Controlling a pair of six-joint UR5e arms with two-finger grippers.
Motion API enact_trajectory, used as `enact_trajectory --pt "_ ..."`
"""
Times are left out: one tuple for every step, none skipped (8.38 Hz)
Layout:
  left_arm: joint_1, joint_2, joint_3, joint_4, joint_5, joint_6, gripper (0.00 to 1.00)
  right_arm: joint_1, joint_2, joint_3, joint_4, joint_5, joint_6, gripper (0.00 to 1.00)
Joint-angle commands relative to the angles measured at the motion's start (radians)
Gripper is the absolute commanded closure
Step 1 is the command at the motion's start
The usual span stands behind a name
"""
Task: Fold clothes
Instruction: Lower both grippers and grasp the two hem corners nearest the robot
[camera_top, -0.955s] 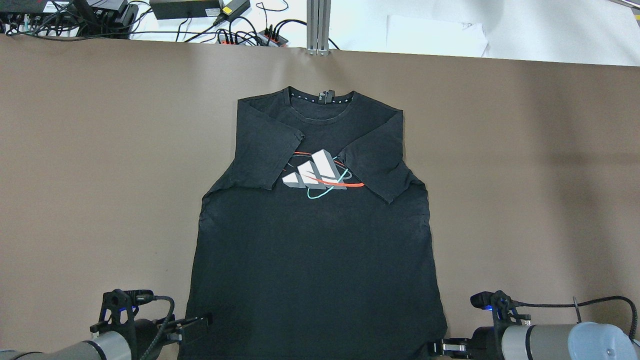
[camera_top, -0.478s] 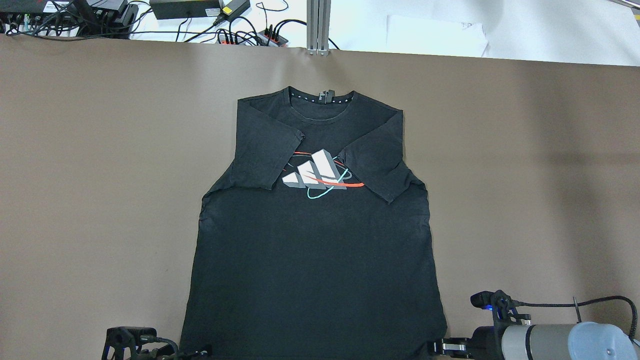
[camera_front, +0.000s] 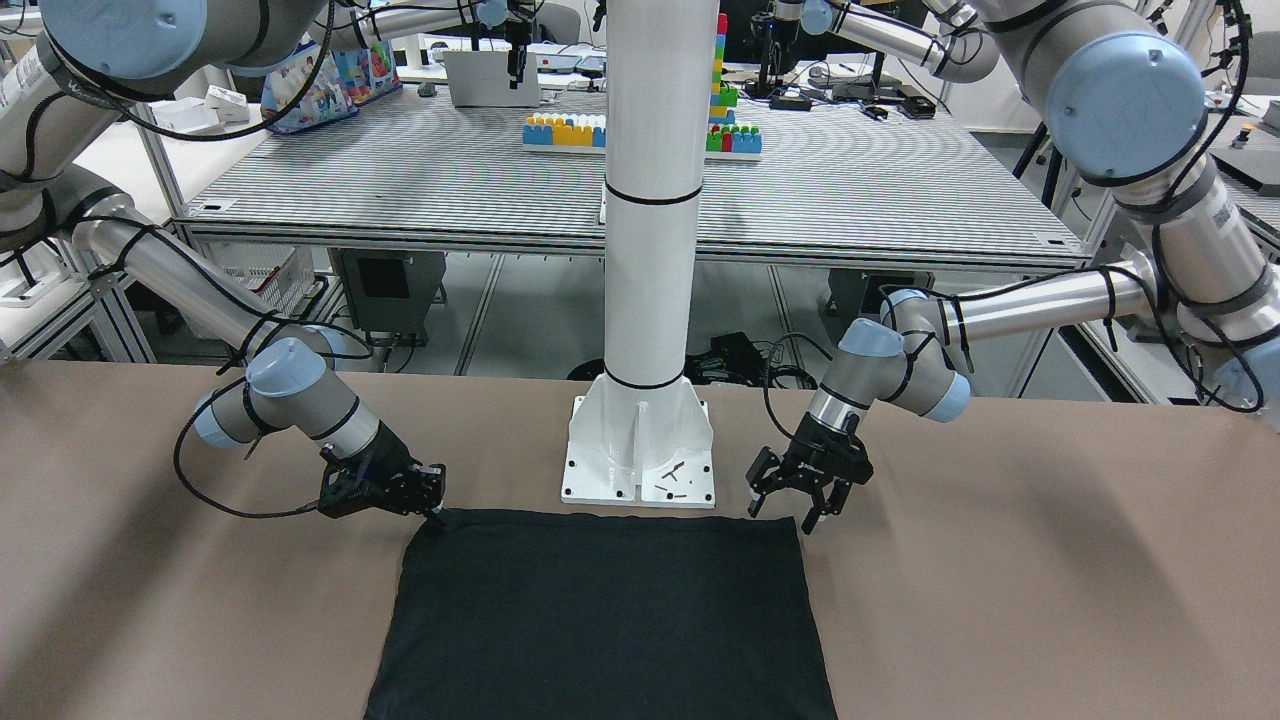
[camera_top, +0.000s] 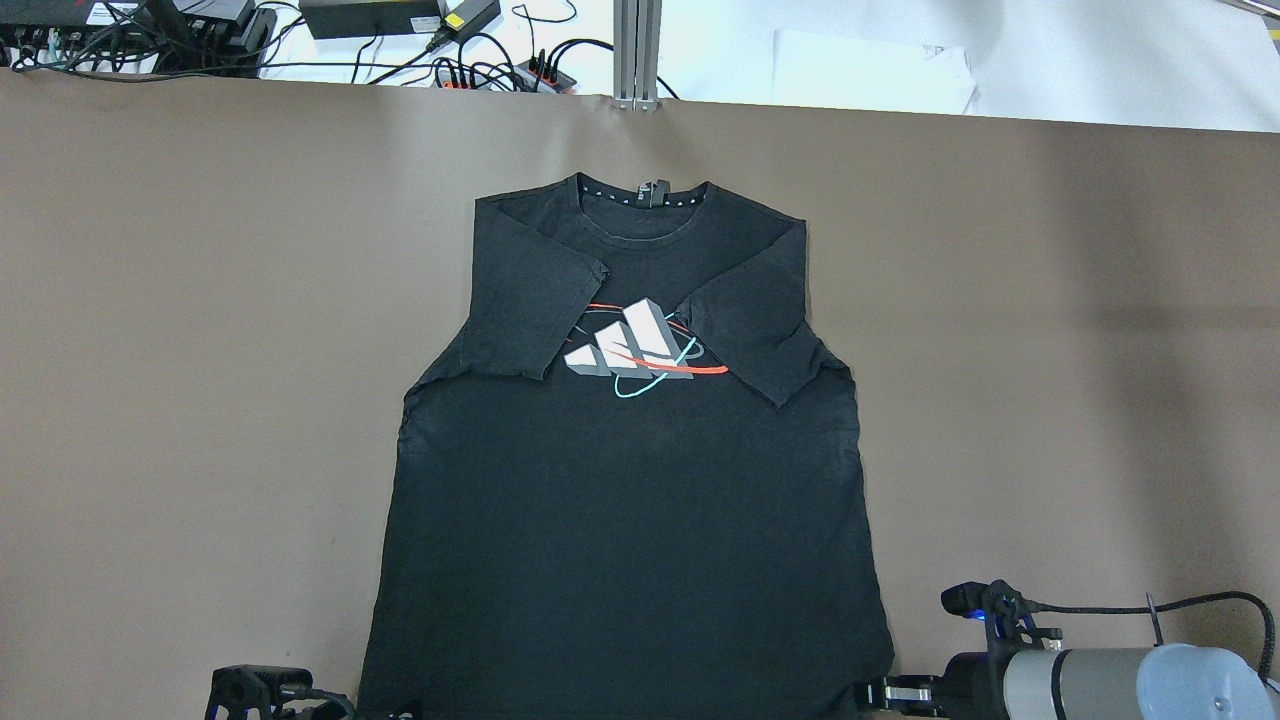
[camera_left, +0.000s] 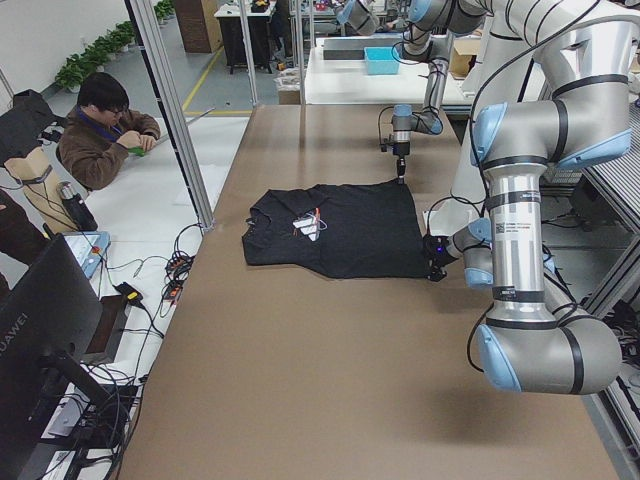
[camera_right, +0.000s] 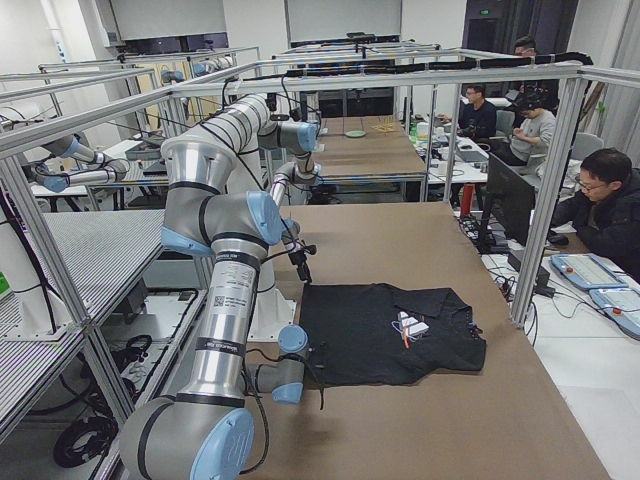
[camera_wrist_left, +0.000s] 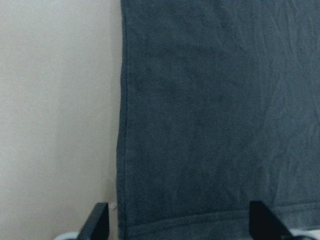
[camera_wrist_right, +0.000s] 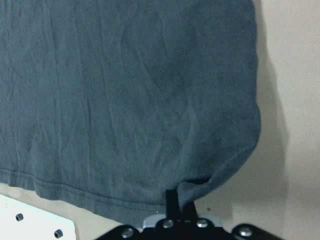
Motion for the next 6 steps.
enact_trajectory --pt "0.001 -0.003 0.006 0.002 0.003 0.000 0.00 0.000 -0.001 -0.001 0.000 0.000 0.000 1.00" --pt "0.001 -0.003 0.009 0.002 0.003 0.000 0.00 0.000 0.000 -0.001 0.001 0.000 0.000 1.00" --pt "0.002 -0.003 0.021 0.002 0.003 -0.002 0.00 -0.001 0.000 -0.001 0.001 0.000 0.000 1.00" --pt "0.001 -0.003 0.021 0.002 0.003 -0.002 0.01 -0.002 0.000 -0.001 0.001 -0.005 0.000 1.00" --pt "0.002 -0.003 0.021 0.002 0.004 -0.003 0.20 0.000 0.000 -0.001 0.000 -0.005 -0.002 1.00" --pt "0.013 -0.004 0.020 0.002 0.035 -0.011 0.63 0.000 -0.001 -0.003 0.000 -0.005 -0.002 1.00"
